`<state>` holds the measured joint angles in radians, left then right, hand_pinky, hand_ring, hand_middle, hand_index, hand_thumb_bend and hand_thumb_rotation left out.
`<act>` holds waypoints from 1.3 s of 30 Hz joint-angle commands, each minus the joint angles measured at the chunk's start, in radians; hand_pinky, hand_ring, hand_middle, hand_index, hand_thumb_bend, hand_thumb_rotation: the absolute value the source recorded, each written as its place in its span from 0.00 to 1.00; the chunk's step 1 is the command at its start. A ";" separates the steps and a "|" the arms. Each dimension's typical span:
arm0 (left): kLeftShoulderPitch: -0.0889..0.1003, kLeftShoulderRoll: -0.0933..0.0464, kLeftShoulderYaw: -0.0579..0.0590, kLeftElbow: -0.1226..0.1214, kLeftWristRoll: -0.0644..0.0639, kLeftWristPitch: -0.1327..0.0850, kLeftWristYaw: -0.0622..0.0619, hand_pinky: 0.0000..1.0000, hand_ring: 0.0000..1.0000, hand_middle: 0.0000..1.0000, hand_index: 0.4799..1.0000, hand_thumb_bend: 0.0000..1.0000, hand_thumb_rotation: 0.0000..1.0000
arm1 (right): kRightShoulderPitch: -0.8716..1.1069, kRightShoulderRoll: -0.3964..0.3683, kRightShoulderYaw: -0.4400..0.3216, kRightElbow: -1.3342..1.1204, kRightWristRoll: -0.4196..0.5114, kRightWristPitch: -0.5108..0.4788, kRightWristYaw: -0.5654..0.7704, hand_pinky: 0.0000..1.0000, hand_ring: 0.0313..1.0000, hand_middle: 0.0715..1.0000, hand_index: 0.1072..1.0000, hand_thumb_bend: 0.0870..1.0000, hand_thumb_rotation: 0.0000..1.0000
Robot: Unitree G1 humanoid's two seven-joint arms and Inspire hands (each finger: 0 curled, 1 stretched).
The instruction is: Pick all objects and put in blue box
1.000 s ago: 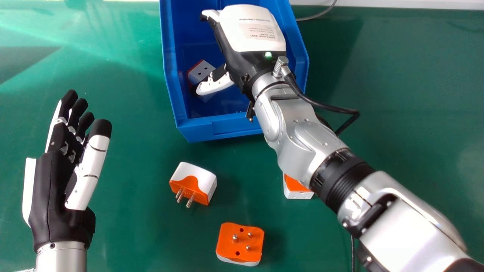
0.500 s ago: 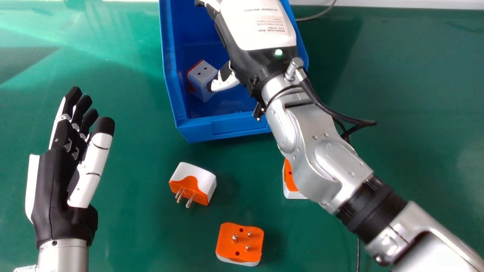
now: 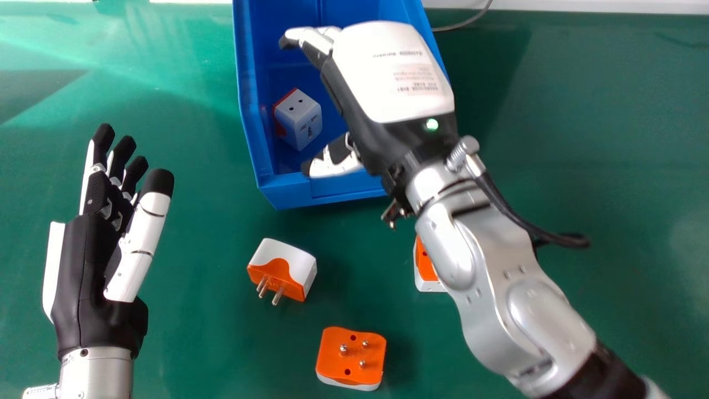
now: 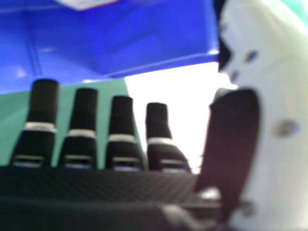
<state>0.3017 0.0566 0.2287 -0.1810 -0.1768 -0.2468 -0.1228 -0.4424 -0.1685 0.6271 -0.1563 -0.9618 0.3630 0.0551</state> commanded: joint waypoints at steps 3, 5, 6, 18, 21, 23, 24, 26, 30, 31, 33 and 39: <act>0.003 0.000 -0.006 -0.017 0.006 -0.006 0.006 0.92 0.96 0.98 0.97 0.64 0.62 | 0.092 -0.027 -0.022 -0.126 -0.033 -0.024 0.024 0.61 0.75 0.80 0.78 0.58 0.08; 0.002 -0.004 -0.010 -0.019 0.016 -0.005 0.016 0.92 0.96 0.98 0.98 0.65 0.62 | 0.132 -0.039 -0.029 -0.160 -0.035 -0.040 0.025 0.61 0.76 0.80 0.79 0.57 0.09; 0.002 -0.005 -0.013 -0.020 0.021 -0.005 0.019 0.92 0.96 0.98 0.97 0.65 0.62 | 0.154 -0.047 -0.033 -0.180 -0.038 -0.050 0.027 0.61 0.76 0.80 0.79 0.57 0.09; 0.006 -0.005 -0.022 -0.024 0.024 -0.010 0.029 0.90 0.95 0.97 0.95 0.65 0.62 | 0.435 -0.147 -0.124 -0.357 -0.024 -0.257 -0.088 0.59 0.75 0.79 0.78 0.53 0.18; 0.008 -0.001 -0.021 -0.023 0.027 -0.012 0.029 0.90 0.95 0.97 0.94 0.65 0.62 | 0.520 -0.180 -0.165 -0.401 -0.006 -0.322 -0.116 0.60 0.75 0.79 0.78 0.52 0.21; 0.008 0.001 -0.019 -0.021 0.025 -0.014 0.027 0.90 0.95 0.97 0.94 0.65 0.62 | 0.582 -0.199 -0.193 -0.431 0.010 -0.358 -0.126 0.60 0.75 0.79 0.78 0.51 0.24; 0.007 0.003 -0.018 -0.018 0.022 -0.017 0.025 0.90 0.95 0.97 0.94 0.65 0.62 | 0.613 -0.207 -0.209 -0.445 0.021 -0.376 -0.130 0.60 0.75 0.79 0.78 0.51 0.24; 0.006 0.004 -0.017 -0.015 0.018 -0.020 0.021 0.90 0.95 0.97 0.94 0.65 0.62 | 0.669 -0.218 -0.241 -0.463 0.051 -0.416 -0.146 0.61 0.76 0.80 0.79 0.49 0.28; 0.005 0.003 -0.015 -0.021 0.014 -0.009 0.021 0.90 0.94 0.97 0.94 0.66 0.62 | 0.751 -0.228 -0.300 -0.468 0.103 -0.493 -0.177 0.70 0.83 0.86 0.84 0.47 0.46; 0.004 0.004 -0.015 -0.023 0.014 -0.007 0.020 0.90 0.94 0.97 0.94 0.67 0.62 | 0.767 -0.230 -0.313 -0.461 0.113 -0.517 -0.190 0.72 0.84 0.87 0.85 0.47 0.49; 0.004 0.006 -0.015 -0.026 0.014 -0.003 0.019 0.90 0.95 0.97 0.94 0.67 0.62 | 0.792 -0.235 -0.335 -0.444 0.122 -0.559 -0.215 0.74 0.86 0.89 0.86 0.47 0.53; 0.005 0.004 -0.012 -0.041 0.007 0.016 0.020 0.91 0.95 0.98 0.96 0.67 0.62 | 0.846 -0.237 -0.403 -0.369 0.128 -0.654 -0.288 0.74 0.85 0.88 0.87 0.47 0.58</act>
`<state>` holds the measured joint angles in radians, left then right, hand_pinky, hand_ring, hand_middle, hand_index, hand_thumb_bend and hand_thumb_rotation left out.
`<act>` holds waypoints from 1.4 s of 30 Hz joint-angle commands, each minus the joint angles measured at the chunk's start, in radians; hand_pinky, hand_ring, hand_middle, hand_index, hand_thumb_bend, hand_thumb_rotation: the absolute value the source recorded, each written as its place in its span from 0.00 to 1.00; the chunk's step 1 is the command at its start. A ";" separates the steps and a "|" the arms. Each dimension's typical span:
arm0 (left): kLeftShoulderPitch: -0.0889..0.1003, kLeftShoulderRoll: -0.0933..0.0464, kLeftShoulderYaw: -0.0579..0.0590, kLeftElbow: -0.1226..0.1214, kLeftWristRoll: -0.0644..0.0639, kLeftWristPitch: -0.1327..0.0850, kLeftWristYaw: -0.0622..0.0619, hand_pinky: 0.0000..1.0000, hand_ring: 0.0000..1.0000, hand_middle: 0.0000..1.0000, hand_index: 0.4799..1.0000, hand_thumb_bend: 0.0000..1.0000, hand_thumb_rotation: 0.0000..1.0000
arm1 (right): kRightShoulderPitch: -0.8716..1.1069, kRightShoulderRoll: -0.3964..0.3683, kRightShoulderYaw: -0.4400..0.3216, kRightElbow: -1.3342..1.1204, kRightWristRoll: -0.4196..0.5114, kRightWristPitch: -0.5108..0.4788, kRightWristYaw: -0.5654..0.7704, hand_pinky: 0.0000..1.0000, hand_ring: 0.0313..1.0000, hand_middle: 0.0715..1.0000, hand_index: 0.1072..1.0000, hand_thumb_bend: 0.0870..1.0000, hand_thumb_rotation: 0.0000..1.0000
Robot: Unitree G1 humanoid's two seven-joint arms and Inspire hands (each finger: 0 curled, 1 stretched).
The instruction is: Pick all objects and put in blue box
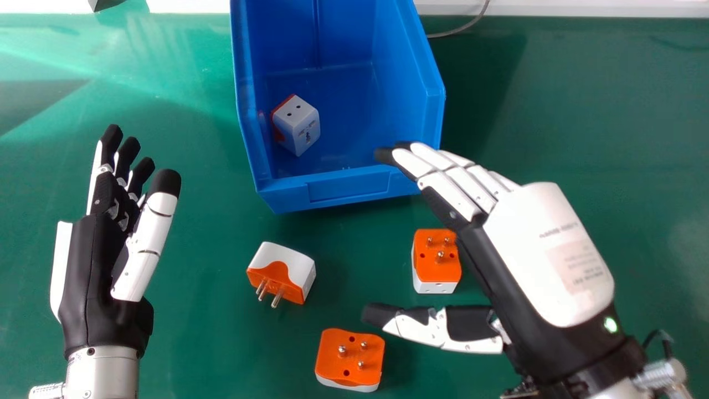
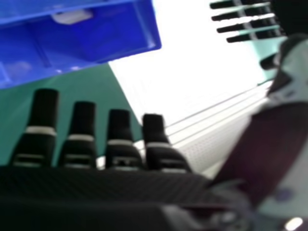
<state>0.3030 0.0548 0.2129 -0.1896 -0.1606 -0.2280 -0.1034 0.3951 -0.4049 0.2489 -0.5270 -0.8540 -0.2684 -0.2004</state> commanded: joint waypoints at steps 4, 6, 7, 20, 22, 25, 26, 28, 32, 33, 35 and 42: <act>-0.001 0.006 0.006 -0.030 -0.018 0.000 -0.006 0.92 0.96 0.98 0.97 0.66 0.62 | -0.003 0.016 -0.057 0.049 0.035 -0.035 -0.038 0.70 0.81 0.85 0.83 0.48 0.57; -0.004 0.008 0.006 -0.027 -0.018 -0.004 -0.008 0.92 0.96 0.98 0.97 0.65 0.62 | -0.016 0.025 -0.065 0.066 0.041 -0.032 -0.028 0.67 0.79 0.82 0.80 0.50 0.55; -0.004 0.009 0.005 -0.026 -0.013 -0.004 -0.006 0.92 0.96 0.98 0.97 0.65 0.62 | -0.022 0.028 -0.068 0.073 0.041 -0.028 -0.024 0.66 0.78 0.81 0.79 0.51 0.53; -0.011 0.013 0.010 -0.021 -0.038 -0.005 -0.019 0.94 0.97 0.99 0.99 0.64 0.62 | -0.034 0.066 -0.079 0.130 0.021 0.019 -0.008 0.59 0.71 0.75 0.73 0.58 0.43; -0.011 0.019 0.009 -0.024 -0.028 -0.003 -0.017 0.94 0.97 0.99 0.99 0.64 0.62 | -0.041 0.068 -0.077 0.141 0.008 0.032 -0.008 0.58 0.70 0.74 0.73 0.58 0.42; -0.011 0.020 0.009 -0.028 -0.029 0.002 -0.016 0.94 0.97 0.99 1.00 0.64 0.63 | -0.051 0.066 -0.075 0.158 -0.010 0.047 -0.006 0.57 0.69 0.72 0.71 0.58 0.41; -0.011 0.020 0.009 -0.029 -0.030 0.003 -0.016 0.94 0.97 0.99 1.00 0.63 0.63 | -0.056 0.066 -0.074 0.165 -0.015 0.052 -0.006 0.56 0.68 0.72 0.70 0.58 0.40; -0.011 0.021 0.009 -0.029 -0.031 0.002 -0.016 0.94 0.97 0.99 1.00 0.63 0.63 | -0.064 0.067 -0.072 0.176 -0.020 0.063 0.003 0.56 0.67 0.71 0.70 0.58 0.39; -0.014 0.024 0.011 -0.023 -0.034 -0.001 -0.022 0.95 0.97 0.99 1.00 0.63 0.63 | -0.084 0.068 -0.068 0.203 -0.030 0.094 0.022 0.55 0.66 0.70 0.69 0.58 0.36; -0.015 0.024 0.012 -0.023 -0.037 0.001 -0.022 0.95 0.97 0.99 1.00 0.63 0.63 | -0.090 0.068 -0.066 0.210 -0.035 0.103 0.026 0.55 0.66 0.70 0.69 0.58 0.36; -0.015 0.022 0.012 -0.026 -0.040 0.005 -0.022 0.95 0.97 1.00 1.00 0.62 0.63 | -0.102 0.064 -0.062 0.226 -0.048 0.117 0.030 0.55 0.66 0.70 0.69 0.58 0.36; -0.014 0.022 0.015 -0.028 -0.038 0.006 -0.024 0.95 0.98 1.00 1.00 0.62 0.62 | -0.148 0.068 -0.041 0.284 -0.072 0.154 0.030 0.54 0.65 0.69 0.68 0.58 0.36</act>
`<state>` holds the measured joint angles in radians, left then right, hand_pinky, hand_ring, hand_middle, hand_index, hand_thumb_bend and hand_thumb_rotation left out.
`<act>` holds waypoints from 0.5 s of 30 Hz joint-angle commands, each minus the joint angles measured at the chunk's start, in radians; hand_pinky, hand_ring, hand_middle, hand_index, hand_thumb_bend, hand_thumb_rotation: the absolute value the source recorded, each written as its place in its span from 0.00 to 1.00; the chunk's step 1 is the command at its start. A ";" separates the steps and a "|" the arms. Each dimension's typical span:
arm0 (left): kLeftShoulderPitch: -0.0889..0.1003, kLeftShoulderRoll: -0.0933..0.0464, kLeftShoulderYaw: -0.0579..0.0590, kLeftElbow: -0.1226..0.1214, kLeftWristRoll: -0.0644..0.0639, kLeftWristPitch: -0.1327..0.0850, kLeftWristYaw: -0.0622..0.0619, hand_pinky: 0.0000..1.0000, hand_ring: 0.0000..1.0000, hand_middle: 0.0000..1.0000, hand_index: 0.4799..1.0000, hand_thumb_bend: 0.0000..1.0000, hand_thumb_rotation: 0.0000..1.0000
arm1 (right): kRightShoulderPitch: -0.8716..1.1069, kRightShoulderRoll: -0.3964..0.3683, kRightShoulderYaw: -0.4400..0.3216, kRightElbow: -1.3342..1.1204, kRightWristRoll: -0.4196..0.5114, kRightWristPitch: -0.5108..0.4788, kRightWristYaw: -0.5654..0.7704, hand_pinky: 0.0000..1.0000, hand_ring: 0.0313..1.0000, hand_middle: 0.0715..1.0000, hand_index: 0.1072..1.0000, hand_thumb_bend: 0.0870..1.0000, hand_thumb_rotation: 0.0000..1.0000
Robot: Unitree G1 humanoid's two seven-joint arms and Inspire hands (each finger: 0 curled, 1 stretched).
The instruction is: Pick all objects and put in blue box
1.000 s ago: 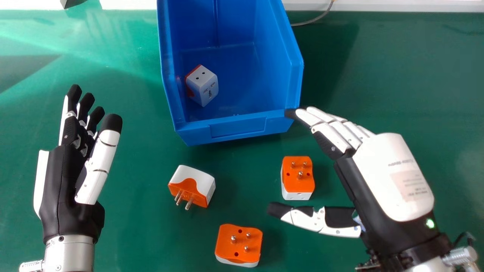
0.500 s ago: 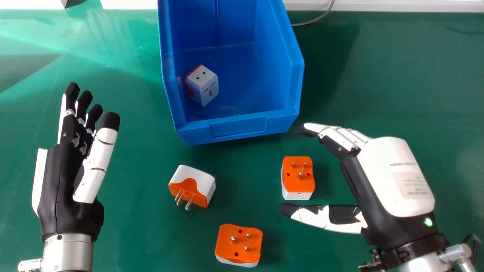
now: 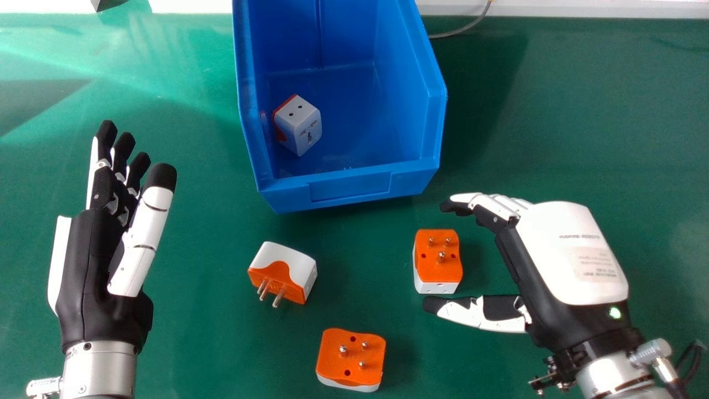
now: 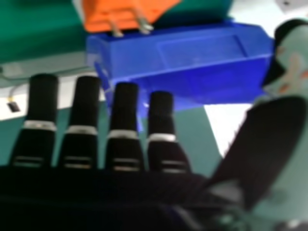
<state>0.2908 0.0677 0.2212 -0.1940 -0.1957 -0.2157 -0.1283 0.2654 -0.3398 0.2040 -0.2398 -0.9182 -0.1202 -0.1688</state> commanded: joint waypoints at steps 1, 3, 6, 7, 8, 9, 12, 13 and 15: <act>-0.002 0.009 0.007 -0.024 0.002 -0.006 0.003 0.95 0.98 1.00 1.00 0.62 0.62 | -0.025 0.003 0.007 0.002 -0.007 0.011 0.001 0.54 0.65 0.68 0.68 0.58 0.36; -0.002 0.010 0.006 -0.025 0.009 -0.006 0.006 0.95 0.98 1.00 1.00 0.62 0.62 | -0.039 0.004 0.015 0.012 -0.009 0.024 0.009 0.54 0.65 0.68 0.68 0.58 0.36; -0.002 0.009 0.005 -0.026 0.007 -0.004 0.005 0.95 0.98 0.99 0.99 0.62 0.63 | -0.067 0.006 0.030 0.032 -0.007 0.043 0.022 0.54 0.65 0.69 0.68 0.58 0.37; -0.003 0.008 0.005 -0.025 0.005 -0.003 0.005 0.95 0.98 0.99 0.99 0.62 0.63 | -0.080 0.007 0.035 0.044 -0.007 0.047 0.023 0.54 0.65 0.69 0.68 0.58 0.37; -0.003 0.007 0.005 -0.026 0.004 -0.003 0.006 0.96 0.98 0.99 1.00 0.62 0.63 | -0.092 0.007 0.040 0.054 -0.010 0.052 0.023 0.54 0.65 0.69 0.69 0.58 0.37; -0.004 0.008 0.005 -0.025 0.005 -0.004 0.005 0.96 0.98 0.99 1.00 0.62 0.63 | -0.104 0.007 0.045 0.065 -0.011 0.056 0.022 0.54 0.65 0.69 0.69 0.58 0.37; -0.004 0.007 0.005 -0.021 0.003 -0.010 0.002 0.96 0.98 1.00 1.00 0.61 0.63 | -0.138 0.009 0.057 0.088 -0.012 0.075 0.033 0.55 0.66 0.69 0.69 0.60 0.37; -0.004 0.007 0.005 -0.020 0.003 -0.010 0.002 0.96 0.98 1.00 1.00 0.61 0.62 | -0.147 0.008 0.061 0.094 -0.013 0.082 0.038 0.55 0.66 0.70 0.69 0.60 0.37; -0.004 0.008 0.005 -0.019 0.008 -0.011 0.003 0.96 0.98 1.00 0.99 0.61 0.62 | -0.167 0.007 0.068 0.105 -0.015 0.096 0.047 0.56 0.67 0.70 0.70 0.61 0.38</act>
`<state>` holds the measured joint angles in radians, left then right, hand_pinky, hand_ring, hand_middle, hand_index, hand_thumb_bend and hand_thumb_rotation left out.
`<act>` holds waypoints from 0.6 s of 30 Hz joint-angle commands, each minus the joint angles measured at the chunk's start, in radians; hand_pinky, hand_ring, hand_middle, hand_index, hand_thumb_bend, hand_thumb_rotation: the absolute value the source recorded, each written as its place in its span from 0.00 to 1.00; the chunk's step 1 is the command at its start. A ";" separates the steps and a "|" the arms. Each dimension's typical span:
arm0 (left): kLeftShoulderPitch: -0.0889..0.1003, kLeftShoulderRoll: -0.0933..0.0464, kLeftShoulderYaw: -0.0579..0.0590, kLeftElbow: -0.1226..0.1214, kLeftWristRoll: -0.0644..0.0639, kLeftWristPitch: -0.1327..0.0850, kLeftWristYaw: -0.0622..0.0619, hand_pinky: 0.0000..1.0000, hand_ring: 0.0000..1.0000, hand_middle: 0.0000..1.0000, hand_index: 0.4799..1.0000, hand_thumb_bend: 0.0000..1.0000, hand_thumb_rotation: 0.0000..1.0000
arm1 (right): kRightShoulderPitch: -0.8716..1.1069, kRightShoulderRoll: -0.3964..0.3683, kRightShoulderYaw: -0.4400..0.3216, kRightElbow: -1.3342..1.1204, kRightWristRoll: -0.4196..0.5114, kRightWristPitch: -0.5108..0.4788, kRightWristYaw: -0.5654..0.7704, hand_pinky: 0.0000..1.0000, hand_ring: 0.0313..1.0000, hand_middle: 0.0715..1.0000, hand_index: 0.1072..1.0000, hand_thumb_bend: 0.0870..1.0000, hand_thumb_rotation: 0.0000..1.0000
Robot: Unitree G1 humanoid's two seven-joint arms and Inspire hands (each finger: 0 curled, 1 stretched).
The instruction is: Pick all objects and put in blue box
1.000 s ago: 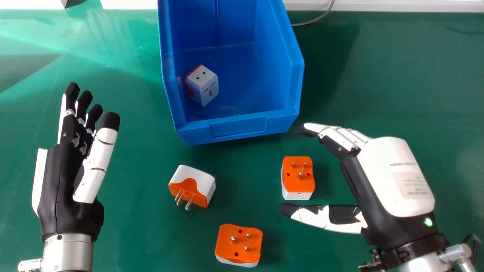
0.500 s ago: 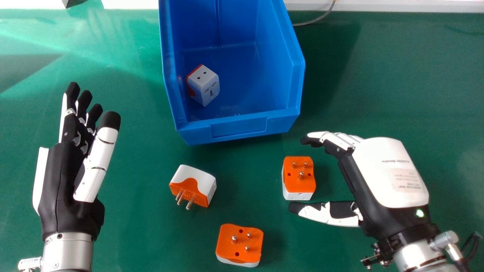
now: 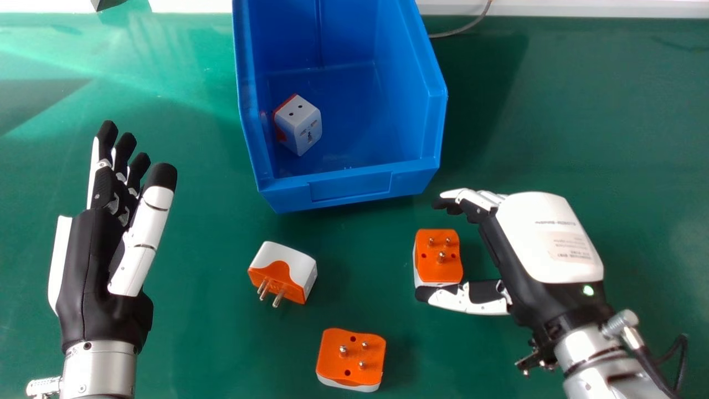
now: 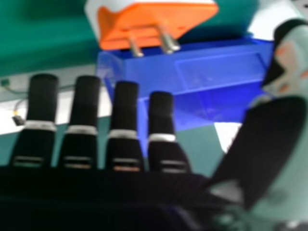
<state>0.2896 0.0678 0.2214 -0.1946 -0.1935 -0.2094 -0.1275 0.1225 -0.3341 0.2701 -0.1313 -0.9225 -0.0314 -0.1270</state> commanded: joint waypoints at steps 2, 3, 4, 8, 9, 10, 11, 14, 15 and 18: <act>-0.001 0.008 0.005 -0.020 0.008 -0.016 0.004 0.96 0.98 1.00 0.99 0.61 0.63 | -0.041 0.001 0.008 0.007 -0.007 0.017 0.011 0.56 0.68 0.71 0.71 0.63 0.39; -0.001 0.007 0.004 -0.021 0.008 -0.015 0.004 0.96 0.98 1.00 0.99 0.61 0.63 | -0.048 0.000 0.011 0.010 -0.005 0.021 0.014 0.57 0.68 0.72 0.71 0.64 0.39; -0.001 0.007 0.005 -0.020 0.003 -0.016 0.001 0.96 0.98 1.00 0.99 0.61 0.63 | -0.055 0.000 0.014 0.015 -0.005 0.026 0.017 0.57 0.69 0.72 0.71 0.64 0.39; -0.002 0.005 0.007 -0.016 -0.006 -0.019 -0.003 0.96 0.98 1.00 0.99 0.61 0.63 | -0.078 -0.009 0.031 0.031 -0.020 0.048 0.033 0.59 0.70 0.73 0.73 0.67 0.40; -0.001 0.004 0.007 -0.018 -0.007 -0.019 -0.002 0.96 0.98 1.00 1.00 0.61 0.63 | -0.082 -0.011 0.034 0.032 -0.019 0.053 0.039 0.59 0.70 0.73 0.73 0.67 0.41; 0.000 0.003 0.007 -0.020 -0.008 -0.019 -0.002 0.96 0.98 1.00 1.00 0.61 0.63 | -0.085 -0.014 0.037 0.036 -0.018 0.056 0.041 0.60 0.71 0.74 0.73 0.67 0.41; 0.001 0.002 0.006 -0.021 -0.009 -0.019 -0.002 0.96 0.98 1.00 1.00 0.61 0.63 | -0.087 -0.016 0.039 0.037 -0.017 0.058 0.042 0.60 0.71 0.74 0.74 0.67 0.42; 0.001 0.002 0.008 -0.021 -0.007 -0.018 0.000 0.96 0.98 1.00 1.00 0.61 0.62 | -0.093 -0.022 0.046 0.043 -0.015 0.068 0.052 0.61 0.73 0.75 0.75 0.68 0.43; 0.000 0.002 0.009 -0.020 -0.008 -0.018 0.001 0.96 0.98 1.00 1.00 0.61 0.62 | -0.094 -0.024 0.048 0.044 -0.016 0.073 0.056 0.62 0.73 0.76 0.75 0.69 0.43; -0.001 0.003 0.010 -0.018 -0.010 -0.019 -0.001 0.95 0.98 0.99 0.99 0.61 0.62 | -0.097 -0.040 0.054 0.044 -0.016 0.080 0.085 0.62 0.73 0.76 0.76 0.69 0.43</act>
<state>0.2899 0.0665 0.2225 -0.1946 -0.1968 -0.2095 -0.1286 0.0428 -0.3614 0.3223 -0.0785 -0.9254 0.0434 -0.0518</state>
